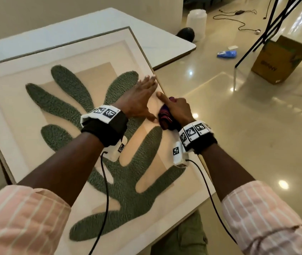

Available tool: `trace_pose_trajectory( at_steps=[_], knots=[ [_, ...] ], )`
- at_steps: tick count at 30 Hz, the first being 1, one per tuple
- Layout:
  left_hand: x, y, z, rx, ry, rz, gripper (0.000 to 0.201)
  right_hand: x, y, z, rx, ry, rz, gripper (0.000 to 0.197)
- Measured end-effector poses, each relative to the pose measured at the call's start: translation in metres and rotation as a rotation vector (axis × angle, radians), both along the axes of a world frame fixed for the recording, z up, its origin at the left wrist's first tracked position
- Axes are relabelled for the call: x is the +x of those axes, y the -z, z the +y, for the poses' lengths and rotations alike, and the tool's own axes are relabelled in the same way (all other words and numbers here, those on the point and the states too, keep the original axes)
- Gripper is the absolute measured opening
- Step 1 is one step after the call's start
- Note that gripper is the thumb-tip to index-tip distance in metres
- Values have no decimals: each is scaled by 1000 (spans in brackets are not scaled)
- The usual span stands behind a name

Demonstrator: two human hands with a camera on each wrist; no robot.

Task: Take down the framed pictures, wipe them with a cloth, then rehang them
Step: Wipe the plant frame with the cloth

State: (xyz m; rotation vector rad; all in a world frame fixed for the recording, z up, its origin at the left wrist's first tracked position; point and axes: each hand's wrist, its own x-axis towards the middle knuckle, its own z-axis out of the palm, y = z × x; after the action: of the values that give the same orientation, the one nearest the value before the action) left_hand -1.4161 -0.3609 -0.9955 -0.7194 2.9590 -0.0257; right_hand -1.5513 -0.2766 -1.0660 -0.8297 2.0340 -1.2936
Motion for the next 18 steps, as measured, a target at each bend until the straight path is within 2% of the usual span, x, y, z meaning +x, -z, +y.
trace_pose_trajectory(
  at_steps=[2,5,10,13,15,18],
  knots=[
    [-1,3,1,-42,-21,-38,135,2,9,11,36,11,22,73],
    [-5,9,8,-102,-36,-53,141,-2,15,18,52,-1,18,71],
    [-7,8,14,-99,-55,1,138,2,-2,3,11,19,68,87],
    [-8,10,15,-98,-78,26,134,3,11,34,-52,-95,-30,63],
    [-10,12,18,-87,-99,31,135,0,31,61,-55,-169,-9,53],
    [-13,11,22,-52,-119,38,139,0,43,70,-90,-114,45,28]
  ],
)
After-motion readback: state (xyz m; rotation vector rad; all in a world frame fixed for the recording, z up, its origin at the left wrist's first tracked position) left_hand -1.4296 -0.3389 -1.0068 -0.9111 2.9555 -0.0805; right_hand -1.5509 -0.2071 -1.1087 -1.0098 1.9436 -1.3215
